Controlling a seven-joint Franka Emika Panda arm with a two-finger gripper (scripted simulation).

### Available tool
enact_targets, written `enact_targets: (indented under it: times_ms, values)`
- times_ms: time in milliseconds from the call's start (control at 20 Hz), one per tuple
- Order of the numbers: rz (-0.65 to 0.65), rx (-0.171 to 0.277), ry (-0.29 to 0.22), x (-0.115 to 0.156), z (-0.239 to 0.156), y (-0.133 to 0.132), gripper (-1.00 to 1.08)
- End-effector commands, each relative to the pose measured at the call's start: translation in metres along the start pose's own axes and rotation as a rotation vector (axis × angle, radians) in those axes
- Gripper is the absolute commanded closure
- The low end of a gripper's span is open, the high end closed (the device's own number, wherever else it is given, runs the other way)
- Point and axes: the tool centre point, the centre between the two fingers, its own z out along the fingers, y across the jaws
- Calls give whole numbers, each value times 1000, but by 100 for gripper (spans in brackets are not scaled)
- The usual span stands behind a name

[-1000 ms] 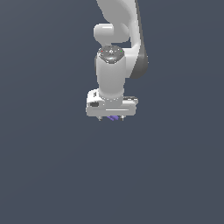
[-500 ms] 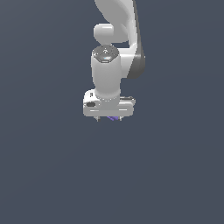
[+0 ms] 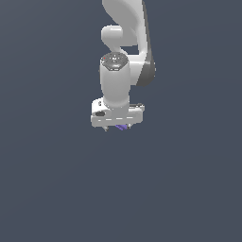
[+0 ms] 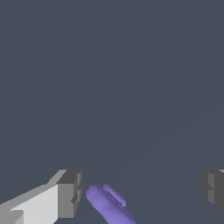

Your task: Pick up the object and move it to a goal position.

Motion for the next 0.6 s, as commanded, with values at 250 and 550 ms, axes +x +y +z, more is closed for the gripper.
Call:
enact_targets:
  times_ms: [250, 550]
  values:
    - [-163, -3, -7, -23, 21, -2, -92]
    - [-331, -4, -14, -48, 40, -5, -92]
